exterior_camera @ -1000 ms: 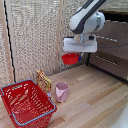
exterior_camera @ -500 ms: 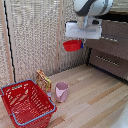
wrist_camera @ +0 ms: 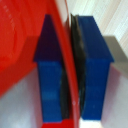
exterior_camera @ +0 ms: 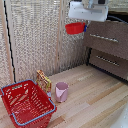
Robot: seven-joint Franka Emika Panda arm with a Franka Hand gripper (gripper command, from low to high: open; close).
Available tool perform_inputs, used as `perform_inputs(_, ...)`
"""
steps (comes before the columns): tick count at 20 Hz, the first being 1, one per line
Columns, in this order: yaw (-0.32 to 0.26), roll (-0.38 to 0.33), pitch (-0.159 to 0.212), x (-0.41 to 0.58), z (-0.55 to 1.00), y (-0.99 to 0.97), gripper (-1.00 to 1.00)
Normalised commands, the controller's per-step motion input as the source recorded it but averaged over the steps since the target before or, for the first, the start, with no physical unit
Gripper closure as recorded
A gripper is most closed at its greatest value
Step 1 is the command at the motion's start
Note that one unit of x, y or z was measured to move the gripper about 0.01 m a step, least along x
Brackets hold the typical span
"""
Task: Transport the gripper mindfully toward the orange-red bowl and clasp it to elevate with ease. Ensure your robot's arm aligns efficiently with the top drawer's opening. Carefully slide the orange-red bowl into the designated spot with precision. After confirmation, withdraw the gripper gently. Close the drawer smoothly by transitioning the gripper to its handle.
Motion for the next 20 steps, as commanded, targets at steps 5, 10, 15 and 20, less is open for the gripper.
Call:
perform_inputs(5,-0.081,-0.044,0.03,0.233,0.93,-0.27,1.0)
perform_inputs(10,-0.084,-0.002,0.021,0.126,0.77,-0.52,1.0)
perform_inputs(15,-0.078,0.071,0.002,0.0,0.48,-0.82,1.0)
perform_inputs(20,-0.062,0.082,0.024,-0.001,0.49,-0.86,1.0)
